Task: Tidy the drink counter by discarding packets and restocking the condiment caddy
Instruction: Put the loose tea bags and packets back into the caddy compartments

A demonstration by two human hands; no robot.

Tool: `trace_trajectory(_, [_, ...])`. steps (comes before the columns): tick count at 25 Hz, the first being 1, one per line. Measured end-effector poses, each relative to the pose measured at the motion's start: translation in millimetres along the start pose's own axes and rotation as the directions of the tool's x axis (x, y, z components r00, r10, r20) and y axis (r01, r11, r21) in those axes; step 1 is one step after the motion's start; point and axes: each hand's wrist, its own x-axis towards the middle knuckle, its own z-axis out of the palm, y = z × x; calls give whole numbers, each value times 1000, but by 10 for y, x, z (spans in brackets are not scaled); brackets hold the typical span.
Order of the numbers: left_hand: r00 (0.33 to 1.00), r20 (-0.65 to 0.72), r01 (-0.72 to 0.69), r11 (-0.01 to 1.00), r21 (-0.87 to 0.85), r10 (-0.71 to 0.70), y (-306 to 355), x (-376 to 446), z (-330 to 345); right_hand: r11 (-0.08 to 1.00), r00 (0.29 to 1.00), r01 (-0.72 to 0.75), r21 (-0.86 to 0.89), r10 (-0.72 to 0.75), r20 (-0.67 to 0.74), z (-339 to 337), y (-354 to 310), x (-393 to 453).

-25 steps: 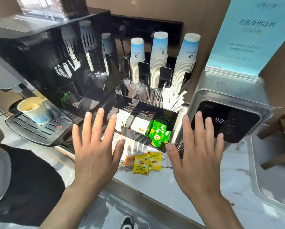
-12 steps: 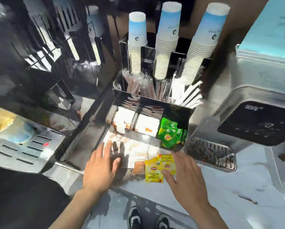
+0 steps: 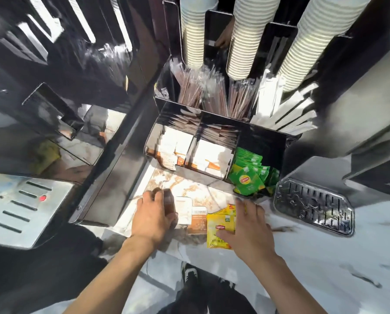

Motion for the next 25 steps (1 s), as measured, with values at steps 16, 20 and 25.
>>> trace_trajectory(16, [1000,11,-4,959,-284,8,-143,-48,-214,996,999,-53,72,53,1,4,182,83])
trace_trajectory(20, [984,77,-128,934,-333,162,85,38,-219,989,998,-42,140,35,51,-30,225,84])
trace_trajectory(25, [952,217,-208,976,-60,216,304,82,-158,988,995,55,145,-67,77,-126,301,41])
